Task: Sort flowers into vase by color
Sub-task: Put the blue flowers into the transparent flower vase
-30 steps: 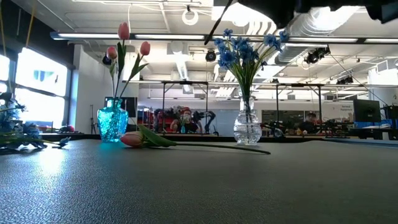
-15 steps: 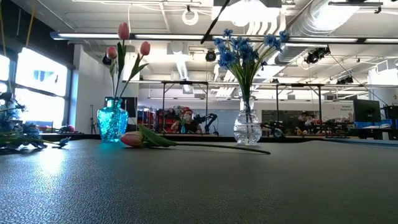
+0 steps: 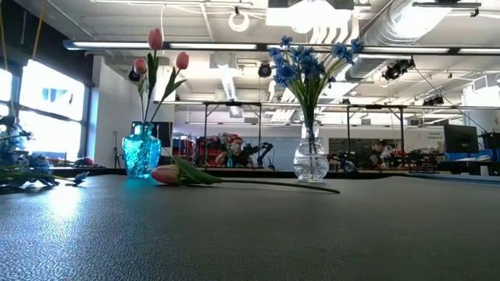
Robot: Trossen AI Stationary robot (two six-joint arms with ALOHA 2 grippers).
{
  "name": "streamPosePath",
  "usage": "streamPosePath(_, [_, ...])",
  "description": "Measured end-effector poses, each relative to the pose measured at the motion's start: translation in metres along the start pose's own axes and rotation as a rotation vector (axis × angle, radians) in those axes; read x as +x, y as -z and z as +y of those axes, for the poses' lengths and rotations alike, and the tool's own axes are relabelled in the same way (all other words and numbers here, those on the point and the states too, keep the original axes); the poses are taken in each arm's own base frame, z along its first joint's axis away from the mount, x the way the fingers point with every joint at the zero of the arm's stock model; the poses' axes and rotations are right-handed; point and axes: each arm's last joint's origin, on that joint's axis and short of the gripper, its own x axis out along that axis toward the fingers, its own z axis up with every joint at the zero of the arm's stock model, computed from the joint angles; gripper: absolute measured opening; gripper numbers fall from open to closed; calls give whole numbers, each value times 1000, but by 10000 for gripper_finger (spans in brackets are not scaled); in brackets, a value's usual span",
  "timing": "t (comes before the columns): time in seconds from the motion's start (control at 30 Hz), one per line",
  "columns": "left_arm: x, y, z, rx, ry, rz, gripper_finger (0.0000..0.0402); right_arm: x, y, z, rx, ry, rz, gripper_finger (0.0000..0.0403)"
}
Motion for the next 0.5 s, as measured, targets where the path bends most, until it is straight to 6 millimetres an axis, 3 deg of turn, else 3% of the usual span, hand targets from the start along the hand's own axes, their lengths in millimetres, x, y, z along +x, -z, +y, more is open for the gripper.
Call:
streamPosePath(0.13, [-2,12,-5,58,13,44,61,-7,-6,-22,-4,72,54,5])
streamPosePath(0.27, [-3,15,-2,44,-67,83,92,-16,11,-47,-44,152,140,4])
streamPosePath(0.4, [-6,22,-4,56,-81,117,106,-24,42,-77,-29,239,205,3])
streamPosePath(0.5, [-8,24,-5,68,-84,126,108,-28,46,-102,12,342,186,3])
